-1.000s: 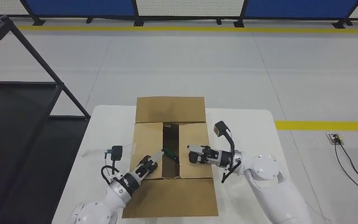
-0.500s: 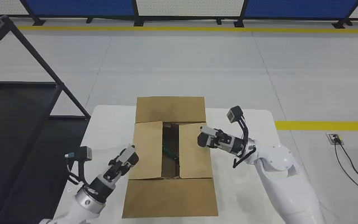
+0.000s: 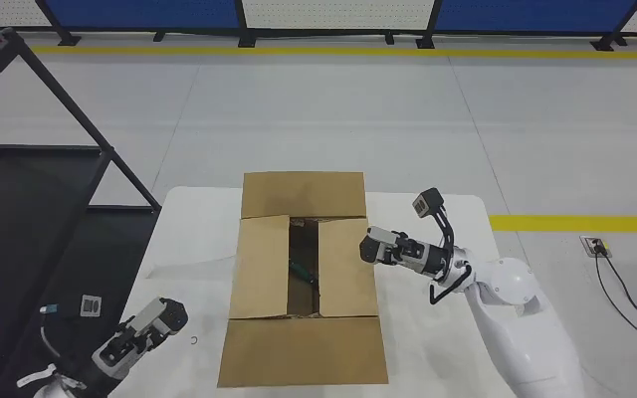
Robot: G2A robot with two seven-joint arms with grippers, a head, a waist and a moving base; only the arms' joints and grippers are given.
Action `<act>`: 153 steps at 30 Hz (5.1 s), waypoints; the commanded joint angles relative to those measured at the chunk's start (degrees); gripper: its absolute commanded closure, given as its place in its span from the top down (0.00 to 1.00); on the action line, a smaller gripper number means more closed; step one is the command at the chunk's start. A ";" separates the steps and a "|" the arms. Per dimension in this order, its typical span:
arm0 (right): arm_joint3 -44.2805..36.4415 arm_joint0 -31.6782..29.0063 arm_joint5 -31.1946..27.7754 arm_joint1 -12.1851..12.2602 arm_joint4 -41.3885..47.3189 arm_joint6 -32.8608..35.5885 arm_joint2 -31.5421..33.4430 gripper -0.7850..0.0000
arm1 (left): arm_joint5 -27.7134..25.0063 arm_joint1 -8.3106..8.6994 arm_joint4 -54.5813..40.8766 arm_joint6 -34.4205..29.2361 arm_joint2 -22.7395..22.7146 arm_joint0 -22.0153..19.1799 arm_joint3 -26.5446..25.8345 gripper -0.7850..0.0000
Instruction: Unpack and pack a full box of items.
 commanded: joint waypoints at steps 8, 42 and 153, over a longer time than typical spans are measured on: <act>2.17 0.58 0.02 -0.25 0.55 -2.00 -1.33 1.00 | 3.35 0.03 0.20 2.91 1.31 -0.54 -0.24 1.00; 39.66 24.98 -11.42 -5.24 -6.09 -16.46 -13.13 1.00 | 6.68 3.50 4.67 -23.48 1.74 -0.47 6.87 1.00; 14.89 12.93 8.45 -1.66 2.93 8.17 -7.83 1.00 | 23.26 4.24 1.86 29.11 30.53 -21.20 6.08 1.00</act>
